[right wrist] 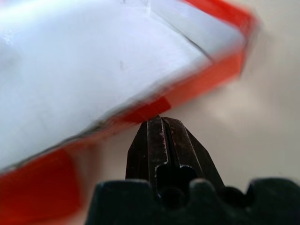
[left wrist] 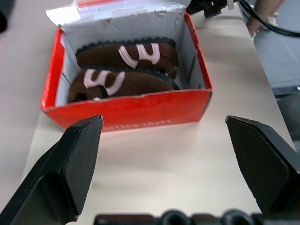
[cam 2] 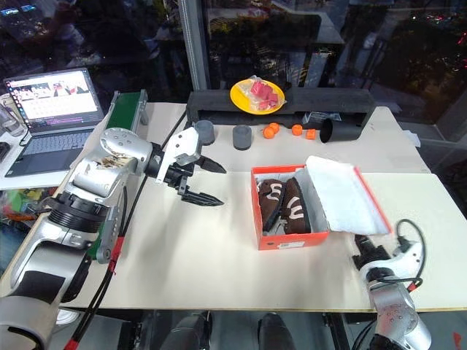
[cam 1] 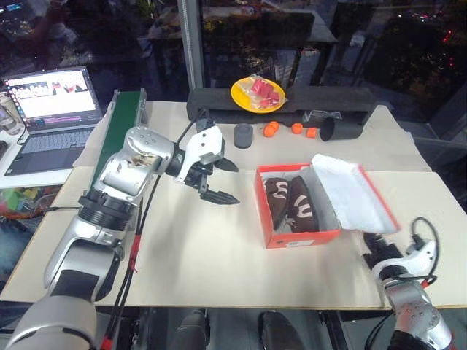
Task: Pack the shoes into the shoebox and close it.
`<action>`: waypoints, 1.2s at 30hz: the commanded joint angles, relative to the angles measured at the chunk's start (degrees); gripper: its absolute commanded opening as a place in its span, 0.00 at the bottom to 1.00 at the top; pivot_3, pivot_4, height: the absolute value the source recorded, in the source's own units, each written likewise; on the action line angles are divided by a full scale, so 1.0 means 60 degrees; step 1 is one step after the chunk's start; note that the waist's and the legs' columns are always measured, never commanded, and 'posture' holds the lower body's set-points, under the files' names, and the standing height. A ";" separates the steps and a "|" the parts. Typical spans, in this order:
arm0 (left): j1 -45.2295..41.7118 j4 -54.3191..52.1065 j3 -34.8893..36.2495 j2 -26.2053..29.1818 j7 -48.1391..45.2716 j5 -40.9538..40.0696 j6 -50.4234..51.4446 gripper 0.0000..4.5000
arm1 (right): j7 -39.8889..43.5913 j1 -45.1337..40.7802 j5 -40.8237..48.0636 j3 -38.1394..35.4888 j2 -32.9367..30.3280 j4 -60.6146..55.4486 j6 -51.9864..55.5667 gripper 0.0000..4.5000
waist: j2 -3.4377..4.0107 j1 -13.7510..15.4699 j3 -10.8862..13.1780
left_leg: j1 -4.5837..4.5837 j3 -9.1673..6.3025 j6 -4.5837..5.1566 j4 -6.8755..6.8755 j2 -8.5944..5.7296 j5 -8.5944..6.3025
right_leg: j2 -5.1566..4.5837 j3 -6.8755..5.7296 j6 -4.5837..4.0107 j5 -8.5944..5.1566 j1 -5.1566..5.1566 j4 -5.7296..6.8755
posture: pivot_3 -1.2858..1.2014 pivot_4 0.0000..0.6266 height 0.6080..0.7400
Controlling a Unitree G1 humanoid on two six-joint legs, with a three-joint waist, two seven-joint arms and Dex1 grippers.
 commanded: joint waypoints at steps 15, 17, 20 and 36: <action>-0.0515 0.0239 0.1012 -0.0330 0.0890 -0.0175 -0.0285 1.00 | 0.0344 0.0693 0.4072 0.3631 -0.3137 -0.4410 0.2558 0.02 | 0.0051 0.0035 0.0018 | -0.0008 0.0002 0.0000 0.0014 -0.0007 0.0000 | -0.0005 0.0008 -0.0001 -0.0006 -0.0003 -0.0004 | 0.52 0.24 1.00; -0.0410 0.0121 0.0993 -0.0280 0.0893 -0.0185 -0.0239 1.00 | 0.0146 0.0368 0.3703 0.4044 -0.3493 -0.4311 0.2635 0.02 | 0.0050 0.0043 0.0018 | -0.0015 0.0002 0.0000 0.0015 -0.0010 0.0000 | -0.0007 0.0008 0.0000 -0.0005 -0.0005 -0.0007 | 0.52 0.24 1.00; -0.0147 -0.0139 0.0980 -0.0224 0.0954 -0.0206 -0.0126 1.00 | -0.0073 -0.0518 0.2585 0.5023 -0.4230 -0.4182 0.2731 0.02 | 0.0050 0.0030 0.0018 | -0.0012 0.0002 0.0000 0.0013 -0.0008 0.0000 | -0.0003 0.0008 0.0000 -0.0005 -0.0008 -0.0003 | 0.52 0.24 1.00; 0.1129 -0.1399 0.1086 -0.0287 0.1935 -0.0277 0.0517 1.00 | 0.1867 -0.3915 -0.4083 1.0000 -0.4673 0.1040 0.0540 0.07 | 0.0018 0.0045 0.0006 | -0.0011 0.0007 0.0017 0.0045 -0.0017 -0.0010 | -0.0008 0.0005 -0.0028 0.0024 0.0010 -0.0004 | 0.52 0.24 1.00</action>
